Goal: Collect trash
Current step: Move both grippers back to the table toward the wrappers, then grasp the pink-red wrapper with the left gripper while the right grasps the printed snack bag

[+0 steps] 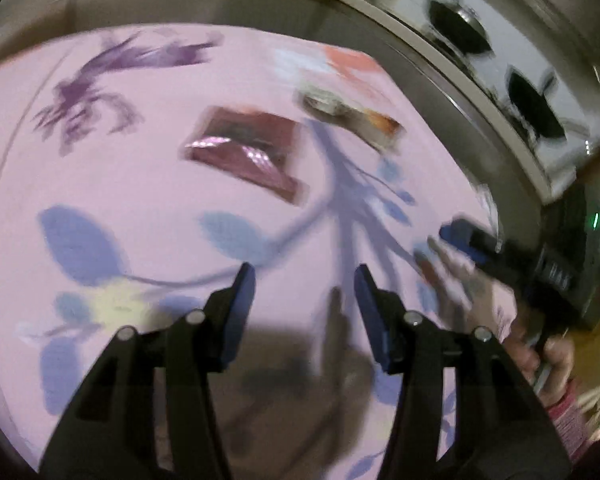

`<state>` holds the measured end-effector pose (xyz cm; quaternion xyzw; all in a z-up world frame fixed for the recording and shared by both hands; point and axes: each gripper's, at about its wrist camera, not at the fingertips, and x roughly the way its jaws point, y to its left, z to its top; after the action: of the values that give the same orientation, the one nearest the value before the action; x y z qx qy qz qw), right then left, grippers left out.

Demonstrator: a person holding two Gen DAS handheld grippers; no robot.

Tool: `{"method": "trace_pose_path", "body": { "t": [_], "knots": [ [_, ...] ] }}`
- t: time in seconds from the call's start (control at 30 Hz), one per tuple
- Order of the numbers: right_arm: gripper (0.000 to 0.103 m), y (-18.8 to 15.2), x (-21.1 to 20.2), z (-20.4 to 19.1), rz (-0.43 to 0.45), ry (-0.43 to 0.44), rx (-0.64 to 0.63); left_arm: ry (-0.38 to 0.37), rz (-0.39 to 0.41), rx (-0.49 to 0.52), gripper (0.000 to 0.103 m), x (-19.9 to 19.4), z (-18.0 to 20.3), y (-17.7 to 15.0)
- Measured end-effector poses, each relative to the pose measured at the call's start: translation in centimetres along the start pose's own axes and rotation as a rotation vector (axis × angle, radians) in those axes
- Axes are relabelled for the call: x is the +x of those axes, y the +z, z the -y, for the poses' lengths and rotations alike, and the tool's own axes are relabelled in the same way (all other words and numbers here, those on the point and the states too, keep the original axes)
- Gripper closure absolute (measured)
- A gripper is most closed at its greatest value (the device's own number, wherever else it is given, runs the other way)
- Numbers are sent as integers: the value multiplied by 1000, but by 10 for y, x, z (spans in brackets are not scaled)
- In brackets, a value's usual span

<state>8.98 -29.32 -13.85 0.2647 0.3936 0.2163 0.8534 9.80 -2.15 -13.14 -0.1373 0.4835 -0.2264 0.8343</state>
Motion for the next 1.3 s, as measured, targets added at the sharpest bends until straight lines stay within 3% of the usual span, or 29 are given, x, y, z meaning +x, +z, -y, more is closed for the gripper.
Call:
{"method": "trace_pose_path", "body": {
  "t": [0.13, 0.37, 0.43, 0.57, 0.6, 0.73, 0.87, 1.2, 1.23, 1.3],
  "knots": [
    [70, 22, 43, -19, -64, 72, 60, -66, 52, -147, 54, -20, -40, 18],
    [72, 53, 109, -39, -129, 104, 129, -153, 72, -260, 54, -25, -67, 33],
    [95, 56, 125, -36, -155, 117, 164, -183, 61, -296, 54, -19, -72, 37],
    [100, 42, 120, -19, -143, 187, 294, -209, 54, -318, 53, -15, -79, 40],
    [101, 38, 118, -14, -143, 203, 327, -219, 52, -319, 48, -13, -78, 40],
    [102, 5, 91, 18, -101, 352, 533, -267, 43, -333, 46, -4, -75, 41],
    [102, -10, 71, 38, -47, 441, 641, -322, 20, -330, 44, 5, -61, 41],
    [102, -8, 57, 28, -35, 509, 607, -405, 15, -303, 43, 14, -19, 51],
    [102, -7, 57, 26, -38, 513, 601, -405, 23, -285, 45, 15, -14, 52],
    [102, -7, 55, 23, -43, 512, 584, -414, 18, -258, 80, 19, -5, 54]
  ]
}}
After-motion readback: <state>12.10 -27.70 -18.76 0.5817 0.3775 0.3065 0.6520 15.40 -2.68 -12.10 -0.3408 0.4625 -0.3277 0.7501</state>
